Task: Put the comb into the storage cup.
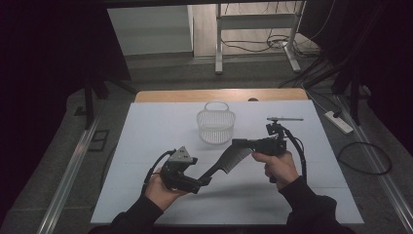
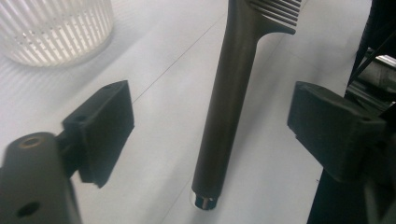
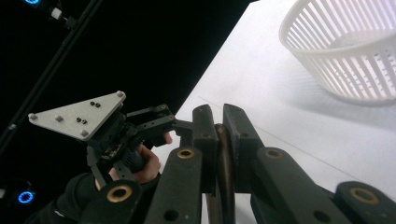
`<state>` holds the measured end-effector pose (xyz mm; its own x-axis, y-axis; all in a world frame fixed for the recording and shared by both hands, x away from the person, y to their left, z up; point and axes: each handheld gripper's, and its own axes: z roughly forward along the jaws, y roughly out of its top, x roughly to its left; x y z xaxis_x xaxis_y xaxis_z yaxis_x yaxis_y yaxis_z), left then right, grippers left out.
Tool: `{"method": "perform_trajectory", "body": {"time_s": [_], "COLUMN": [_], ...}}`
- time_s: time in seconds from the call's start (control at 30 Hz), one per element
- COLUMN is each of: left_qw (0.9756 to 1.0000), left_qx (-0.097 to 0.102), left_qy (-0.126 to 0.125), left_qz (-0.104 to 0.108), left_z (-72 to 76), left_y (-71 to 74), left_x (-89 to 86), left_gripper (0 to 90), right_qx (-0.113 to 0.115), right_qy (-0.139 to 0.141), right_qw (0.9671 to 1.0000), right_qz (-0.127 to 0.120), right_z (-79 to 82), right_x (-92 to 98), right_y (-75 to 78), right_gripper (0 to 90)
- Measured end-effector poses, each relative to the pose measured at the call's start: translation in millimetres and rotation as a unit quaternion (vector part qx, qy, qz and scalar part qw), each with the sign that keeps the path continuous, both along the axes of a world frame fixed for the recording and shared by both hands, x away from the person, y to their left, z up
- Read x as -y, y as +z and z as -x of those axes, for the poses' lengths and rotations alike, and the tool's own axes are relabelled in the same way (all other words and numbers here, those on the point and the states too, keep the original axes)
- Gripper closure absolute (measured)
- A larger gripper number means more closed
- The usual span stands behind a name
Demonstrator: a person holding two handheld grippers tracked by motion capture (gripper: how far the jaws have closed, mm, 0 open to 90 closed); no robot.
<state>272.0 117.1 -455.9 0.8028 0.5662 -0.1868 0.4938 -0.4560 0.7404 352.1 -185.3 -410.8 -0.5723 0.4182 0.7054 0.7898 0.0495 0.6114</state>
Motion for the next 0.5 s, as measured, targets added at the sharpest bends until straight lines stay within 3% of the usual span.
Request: {"method": "perform_trajectory", "body": {"time_s": [0.27,0.5], "left_qw": [0.9996,0.9991], "left_qx": [-0.016,-0.011], "left_qy": [0.010,0.033], "left_qz": [0.022,0.025], "left_z": [-0.1,2.5], "left_y": [4.4,5.3], "left_x": [-18.4,-33.7], "left_gripper": [9.1,4.6], "right_qx": [0.014,0.019], "right_qy": [-0.001,-0.004], "right_qw": [0.9999,0.9998], "right_qz": [0.003,0.007], "right_z": [-2.4,-5.9], "right_x": [-4.0,-6.8], "right_y": [5.6,9.4], "right_gripper": [84.1,84.1]}}
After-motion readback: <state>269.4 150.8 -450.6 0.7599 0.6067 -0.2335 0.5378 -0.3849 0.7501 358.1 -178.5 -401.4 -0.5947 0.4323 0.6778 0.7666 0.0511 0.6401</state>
